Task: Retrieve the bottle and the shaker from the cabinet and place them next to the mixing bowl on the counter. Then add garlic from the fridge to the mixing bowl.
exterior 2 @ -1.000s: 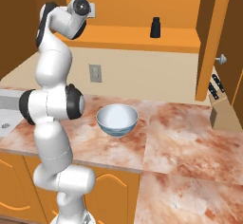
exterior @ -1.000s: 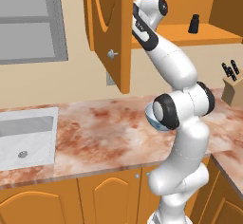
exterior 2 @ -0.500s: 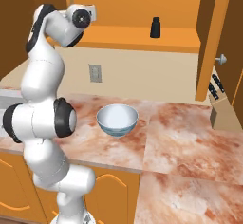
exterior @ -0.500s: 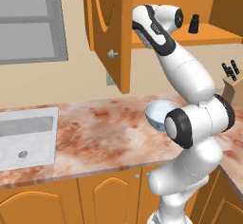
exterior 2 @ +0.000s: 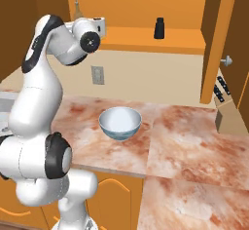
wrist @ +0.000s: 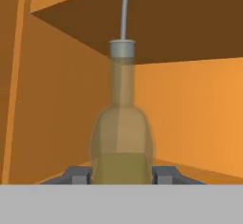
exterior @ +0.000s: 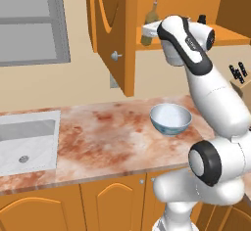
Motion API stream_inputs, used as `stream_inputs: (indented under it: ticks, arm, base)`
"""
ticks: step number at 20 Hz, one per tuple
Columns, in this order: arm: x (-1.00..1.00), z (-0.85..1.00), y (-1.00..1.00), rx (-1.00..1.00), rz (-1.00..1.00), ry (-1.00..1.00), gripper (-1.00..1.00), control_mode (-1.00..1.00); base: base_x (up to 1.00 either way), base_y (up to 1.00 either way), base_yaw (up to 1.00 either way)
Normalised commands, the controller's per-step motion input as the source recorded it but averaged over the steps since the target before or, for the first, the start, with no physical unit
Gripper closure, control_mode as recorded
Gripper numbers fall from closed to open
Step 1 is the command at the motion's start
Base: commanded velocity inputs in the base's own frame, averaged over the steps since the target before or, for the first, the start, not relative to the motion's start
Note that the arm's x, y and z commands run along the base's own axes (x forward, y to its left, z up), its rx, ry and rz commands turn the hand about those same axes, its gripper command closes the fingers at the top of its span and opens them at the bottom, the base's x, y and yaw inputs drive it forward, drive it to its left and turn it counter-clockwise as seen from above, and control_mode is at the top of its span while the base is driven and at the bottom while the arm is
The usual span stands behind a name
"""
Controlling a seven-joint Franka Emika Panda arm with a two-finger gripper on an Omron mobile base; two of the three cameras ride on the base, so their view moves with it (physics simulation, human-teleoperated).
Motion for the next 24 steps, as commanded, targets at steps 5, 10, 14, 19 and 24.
stream_inputs:
  ticks: [5,10,14,19,24]
  arm:
    - [-0.99,0.08,-0.46,0.00,0.00,0.03,1.00,-1.00]
    - [-0.93,0.00,-0.54,-0.01,0.00,0.12,1.00,-1.00]
    - [-0.73,-0.08,-0.73,-0.01,0.00,0.10,1.00,-1.00]
    - [-0.43,-0.33,-0.82,-0.01,0.00,0.02,1.00,-1.00]
    - [-0.13,-0.51,-0.68,0.00,0.00,0.00,1.00,-1.00]
  base:
    - [0.00,0.00,0.00]
    - [0.00,0.00,0.00]
    - [0.00,0.00,0.00]
    - [0.00,0.00,0.00]
    - [0.00,0.00,0.00]
